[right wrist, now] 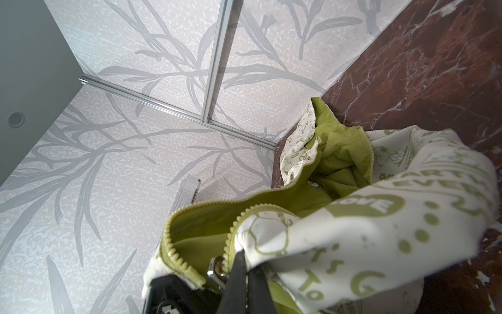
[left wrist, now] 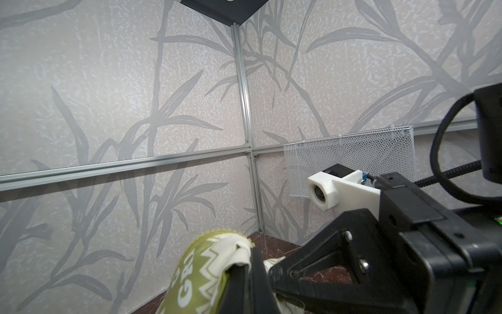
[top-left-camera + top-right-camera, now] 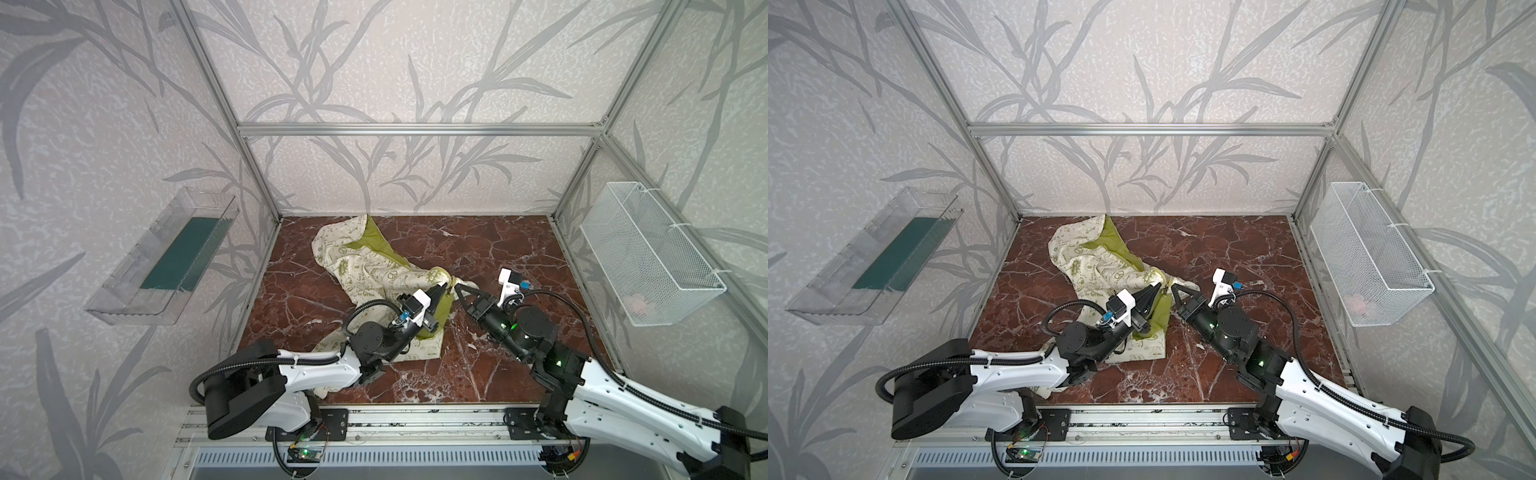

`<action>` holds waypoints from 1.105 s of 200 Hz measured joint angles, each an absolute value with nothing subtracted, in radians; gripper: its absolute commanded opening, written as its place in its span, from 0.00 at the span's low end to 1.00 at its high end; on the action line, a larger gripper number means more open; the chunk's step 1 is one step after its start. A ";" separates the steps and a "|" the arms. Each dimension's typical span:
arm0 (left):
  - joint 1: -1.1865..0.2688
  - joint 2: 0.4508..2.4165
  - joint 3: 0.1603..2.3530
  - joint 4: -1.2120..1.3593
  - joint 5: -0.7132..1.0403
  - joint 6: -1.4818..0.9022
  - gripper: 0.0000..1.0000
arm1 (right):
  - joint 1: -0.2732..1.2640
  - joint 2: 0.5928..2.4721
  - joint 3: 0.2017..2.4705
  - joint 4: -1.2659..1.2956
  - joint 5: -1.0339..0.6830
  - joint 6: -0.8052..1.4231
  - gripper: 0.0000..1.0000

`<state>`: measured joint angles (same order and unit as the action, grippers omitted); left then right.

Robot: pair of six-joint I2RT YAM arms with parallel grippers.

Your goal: Zip up the jacket

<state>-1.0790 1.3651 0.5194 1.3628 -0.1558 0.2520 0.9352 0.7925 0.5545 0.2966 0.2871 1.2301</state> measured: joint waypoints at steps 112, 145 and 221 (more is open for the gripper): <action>-1.086 1.365 0.519 1.363 -0.183 0.263 0.00 | 0.935 0.793 0.554 0.309 0.287 1.230 0.00; -1.087 1.367 0.519 1.363 -0.183 0.263 0.00 | 0.935 0.793 0.554 0.310 0.286 1.230 0.00; -1.090 1.377 0.519 1.367 -0.183 0.263 0.00 | 0.935 0.793 0.554 0.311 0.279 1.230 0.00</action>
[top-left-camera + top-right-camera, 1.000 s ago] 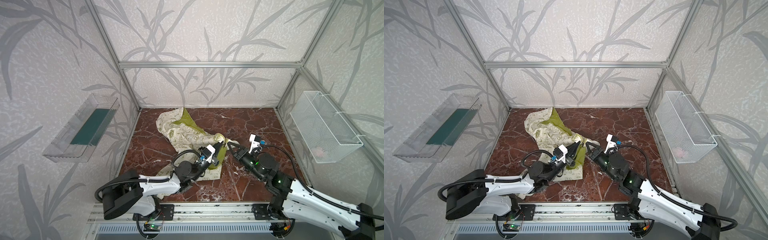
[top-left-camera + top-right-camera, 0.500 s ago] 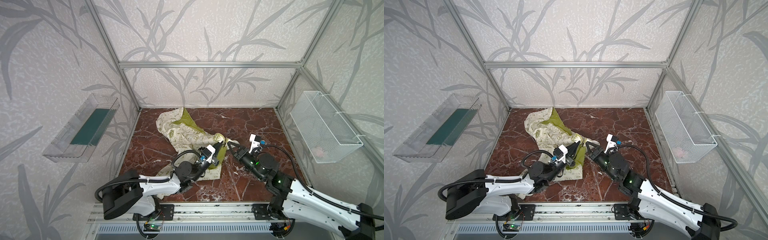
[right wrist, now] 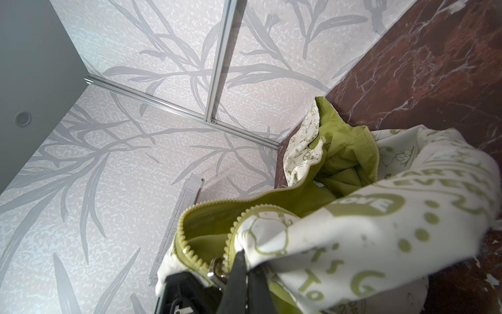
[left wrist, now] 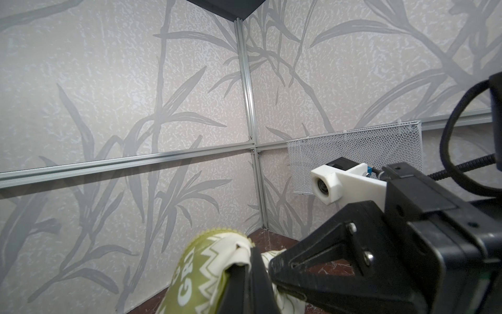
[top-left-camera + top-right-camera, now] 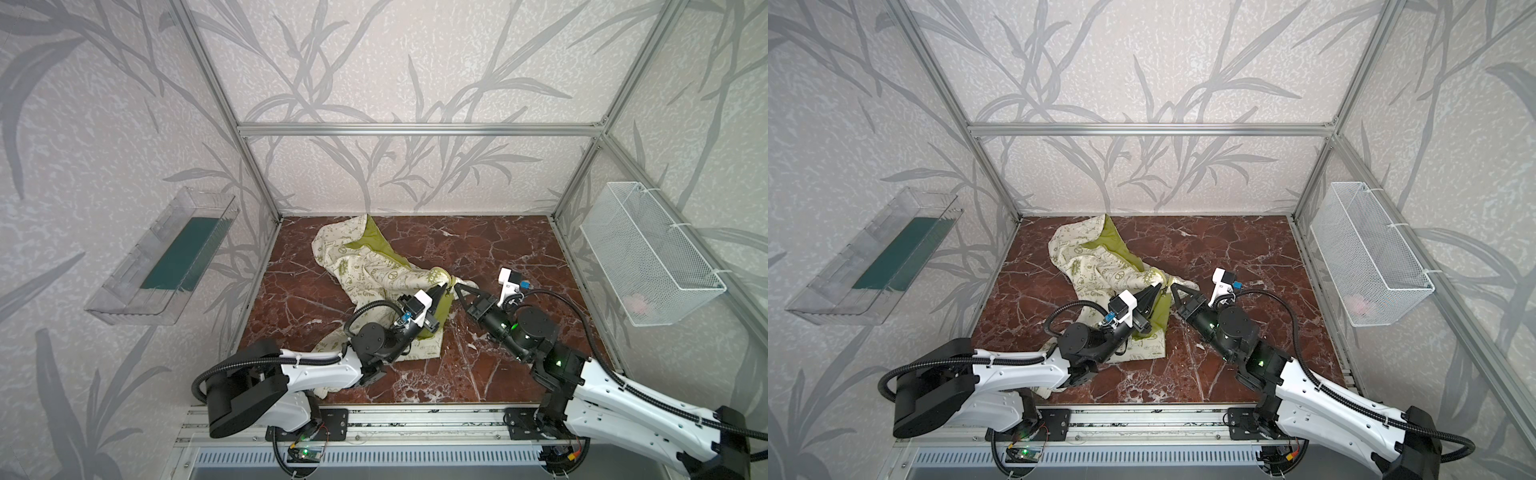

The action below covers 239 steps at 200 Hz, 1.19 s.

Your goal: Zip up the jacket

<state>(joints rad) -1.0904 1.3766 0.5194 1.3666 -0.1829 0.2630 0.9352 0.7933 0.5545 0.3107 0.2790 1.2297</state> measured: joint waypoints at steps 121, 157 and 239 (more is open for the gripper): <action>-1.095 1.382 0.519 1.385 -0.191 0.289 0.00 | 0.935 0.793 0.554 0.356 0.290 1.251 0.00; -1.095 1.389 0.521 1.394 -0.191 0.296 0.00 | 0.935 0.793 0.553 0.378 0.300 1.274 0.00; -1.095 1.398 0.522 1.405 -0.196 0.312 0.00 | 0.935 0.794 0.549 0.429 0.318 1.312 0.00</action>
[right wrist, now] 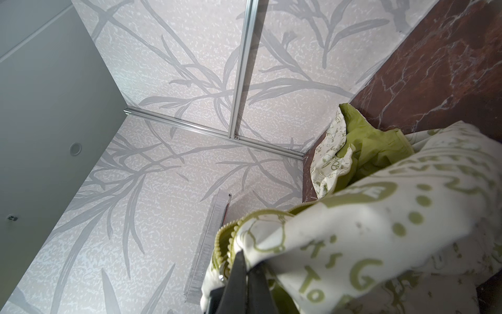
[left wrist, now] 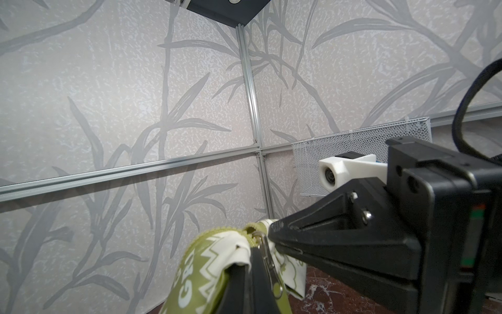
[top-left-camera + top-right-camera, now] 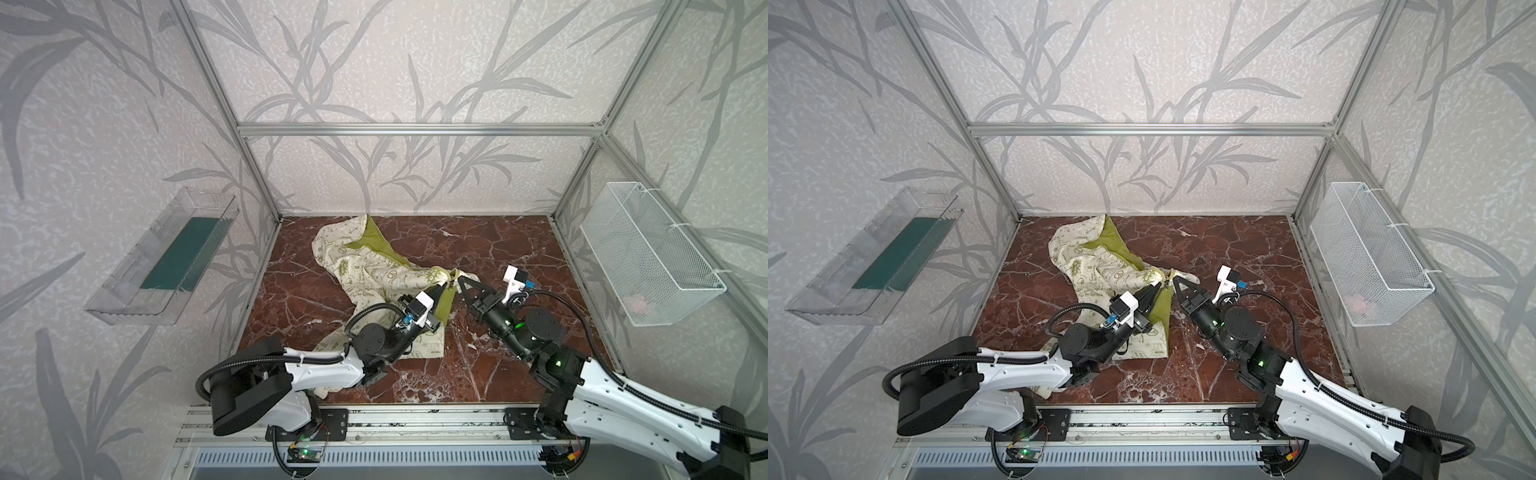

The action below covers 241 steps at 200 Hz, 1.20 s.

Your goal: Zip up the jacket

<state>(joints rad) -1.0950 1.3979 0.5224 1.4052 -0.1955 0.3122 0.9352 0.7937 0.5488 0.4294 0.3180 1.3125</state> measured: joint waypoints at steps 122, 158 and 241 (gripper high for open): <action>-1.003 1.567 0.596 1.035 -0.057 -0.054 0.00 | 0.741 0.691 0.352 0.184 0.205 1.544 0.00; -0.981 1.578 0.598 1.001 0.027 -0.140 0.00 | 0.691 0.672 0.348 0.117 0.133 1.592 0.30; -0.936 1.587 0.767 0.687 0.191 -0.275 0.00 | 0.664 0.537 0.520 -0.345 0.207 1.287 0.68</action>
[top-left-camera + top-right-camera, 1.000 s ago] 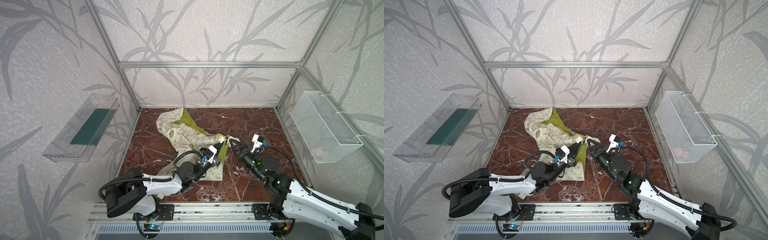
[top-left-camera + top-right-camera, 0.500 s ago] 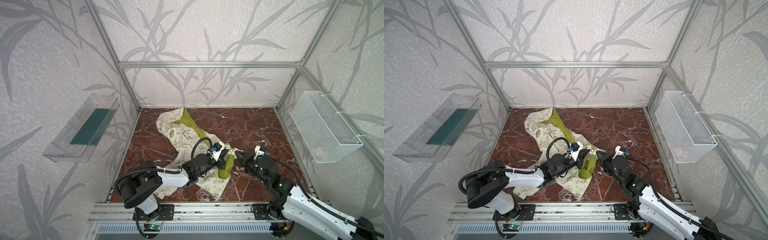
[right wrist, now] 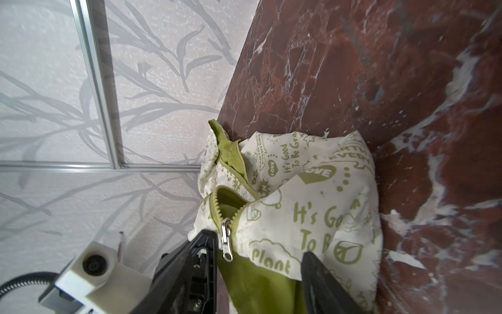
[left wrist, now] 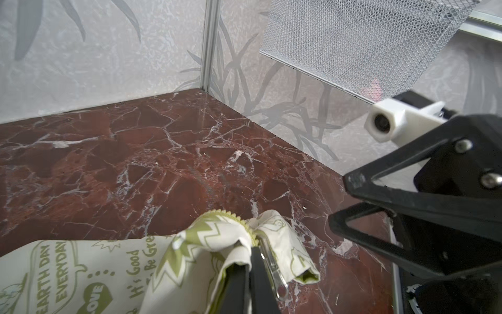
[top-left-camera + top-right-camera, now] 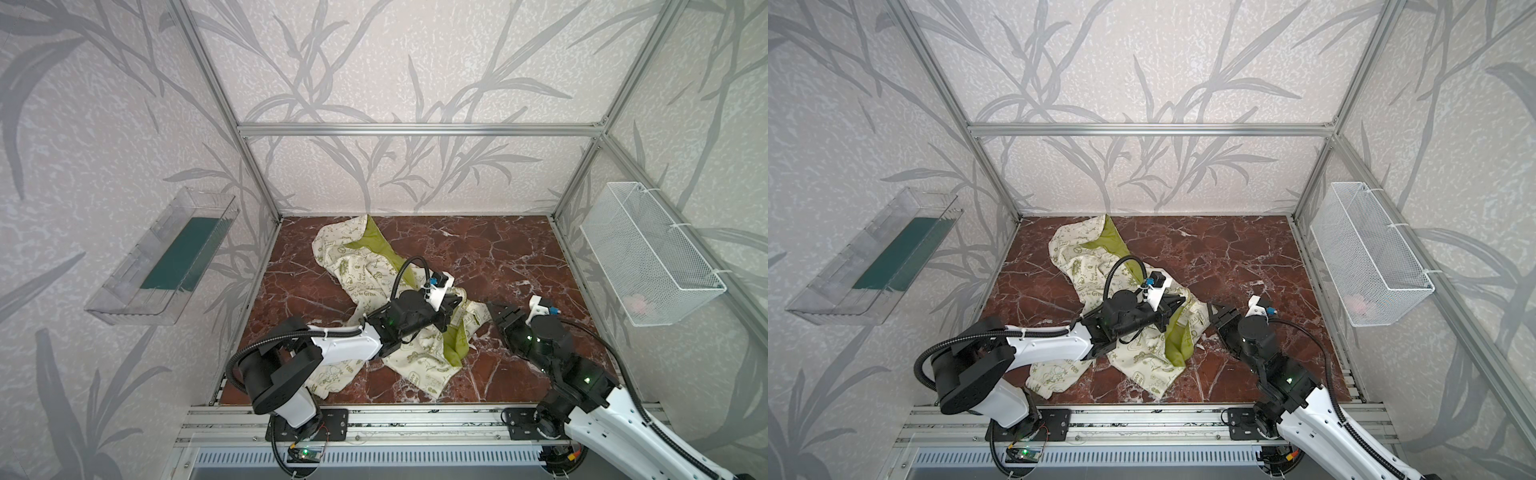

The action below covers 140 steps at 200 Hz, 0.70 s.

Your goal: Zip up the jacket

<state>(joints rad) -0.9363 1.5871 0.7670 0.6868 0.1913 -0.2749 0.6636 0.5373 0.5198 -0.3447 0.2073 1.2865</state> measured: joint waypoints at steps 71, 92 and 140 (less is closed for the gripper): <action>-0.933 1.579 0.809 0.530 0.284 -0.369 0.00 | 0.667 0.854 0.858 -0.591 0.086 0.279 0.77; -0.932 1.570 0.800 0.528 0.283 -0.378 0.00 | 0.667 0.767 0.803 -0.579 -0.012 0.074 0.81; -0.931 1.535 0.789 0.527 0.279 -0.378 0.00 | 0.699 0.623 0.770 -0.565 -0.018 -0.200 0.82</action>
